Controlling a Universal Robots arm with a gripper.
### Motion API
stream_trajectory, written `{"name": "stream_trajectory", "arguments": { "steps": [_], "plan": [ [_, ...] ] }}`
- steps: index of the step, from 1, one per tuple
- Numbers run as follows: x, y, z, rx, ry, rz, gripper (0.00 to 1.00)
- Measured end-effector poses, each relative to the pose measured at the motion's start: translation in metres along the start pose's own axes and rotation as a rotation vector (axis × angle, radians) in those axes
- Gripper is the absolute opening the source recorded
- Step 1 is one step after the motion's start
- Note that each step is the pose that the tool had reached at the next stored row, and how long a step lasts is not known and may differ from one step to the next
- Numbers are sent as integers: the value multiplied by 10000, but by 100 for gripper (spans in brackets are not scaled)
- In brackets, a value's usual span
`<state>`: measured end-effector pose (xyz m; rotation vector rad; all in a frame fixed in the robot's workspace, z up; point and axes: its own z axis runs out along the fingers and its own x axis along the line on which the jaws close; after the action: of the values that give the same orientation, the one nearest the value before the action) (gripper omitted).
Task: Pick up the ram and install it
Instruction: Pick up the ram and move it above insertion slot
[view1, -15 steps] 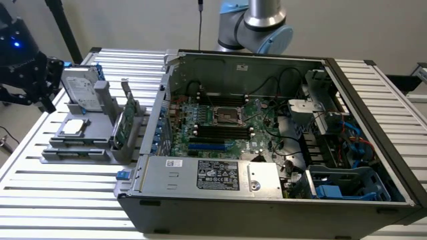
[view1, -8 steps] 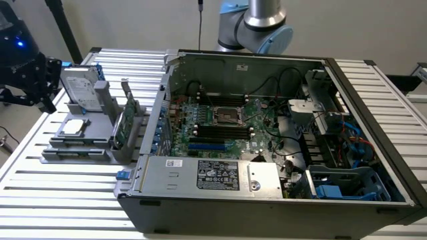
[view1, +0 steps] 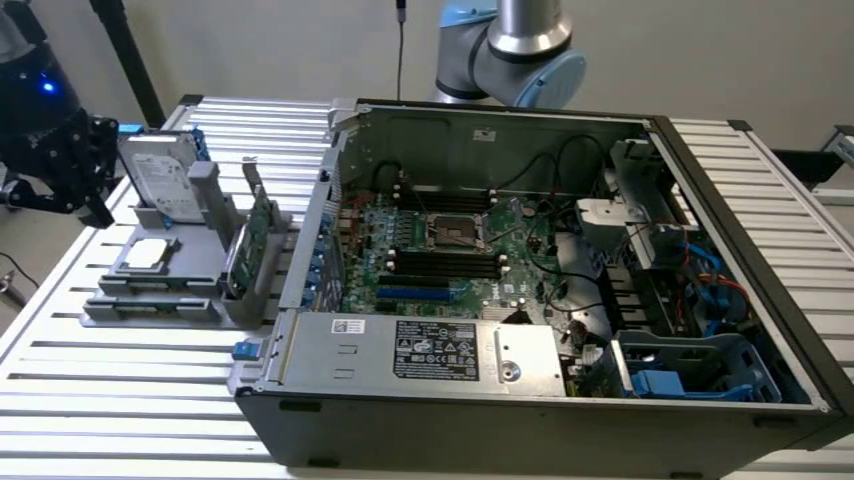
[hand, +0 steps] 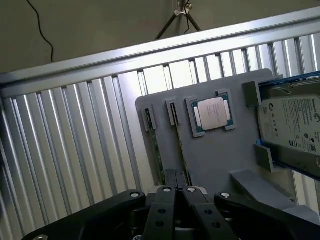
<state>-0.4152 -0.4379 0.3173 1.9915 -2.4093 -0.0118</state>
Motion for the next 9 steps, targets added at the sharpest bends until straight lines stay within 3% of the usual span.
{"name": "stream_trajectory", "arguments": {
  "steps": [9],
  "plan": [
    [0,-1,44,13,26,-1621,11]
  ]
}}
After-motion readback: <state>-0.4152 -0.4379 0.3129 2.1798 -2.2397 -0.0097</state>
